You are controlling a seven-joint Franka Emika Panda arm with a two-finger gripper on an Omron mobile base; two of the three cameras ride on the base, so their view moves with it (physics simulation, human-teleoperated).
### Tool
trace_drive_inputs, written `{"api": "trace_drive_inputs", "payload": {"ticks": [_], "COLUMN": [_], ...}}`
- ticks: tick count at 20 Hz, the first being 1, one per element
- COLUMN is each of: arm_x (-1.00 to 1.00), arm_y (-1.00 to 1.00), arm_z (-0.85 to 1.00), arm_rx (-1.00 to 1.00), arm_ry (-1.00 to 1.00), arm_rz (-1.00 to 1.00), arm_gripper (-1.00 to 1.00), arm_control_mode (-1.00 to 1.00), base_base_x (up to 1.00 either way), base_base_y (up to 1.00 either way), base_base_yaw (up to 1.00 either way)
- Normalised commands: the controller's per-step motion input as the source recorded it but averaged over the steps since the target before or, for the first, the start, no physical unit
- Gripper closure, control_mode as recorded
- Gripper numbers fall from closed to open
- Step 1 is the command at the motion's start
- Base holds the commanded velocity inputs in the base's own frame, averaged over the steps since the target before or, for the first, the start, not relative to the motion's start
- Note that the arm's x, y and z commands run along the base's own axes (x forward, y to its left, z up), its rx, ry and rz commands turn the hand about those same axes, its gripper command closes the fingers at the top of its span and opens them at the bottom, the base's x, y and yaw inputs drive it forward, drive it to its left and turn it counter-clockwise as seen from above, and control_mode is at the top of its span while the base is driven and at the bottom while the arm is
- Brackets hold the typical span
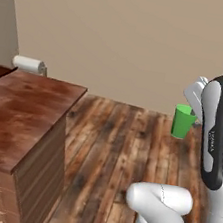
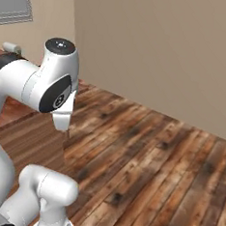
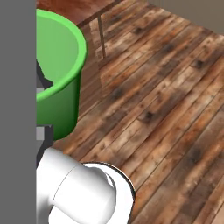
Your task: There is a tray on the dining counter. Grab the cup, mug, and pitcher and place them on the tray. The pitcher may be placed next to the tray if it cannot fit the tray.
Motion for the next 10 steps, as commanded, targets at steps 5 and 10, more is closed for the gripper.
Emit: {"api": "trace_drive_inputs", "payload": {"ticks": [5, 10], "arm_x": [0.00, 0.00], "arm_y": [0.00, 0.00], "arm_z": [0.00, 0.00], "arm_rx": [0.00, 0.00], "arm_ry": [0.00, 0.00], "arm_rz": [0.00, 0.00], "arm_gripper": [1.00, 1.00], "arm_control_mode": [1.00, 1.00], "base_base_x": [1.00, 1.00], "base_base_y": [-0.49, -0.56], "base_base_yaw": [0.10, 0.12]}}
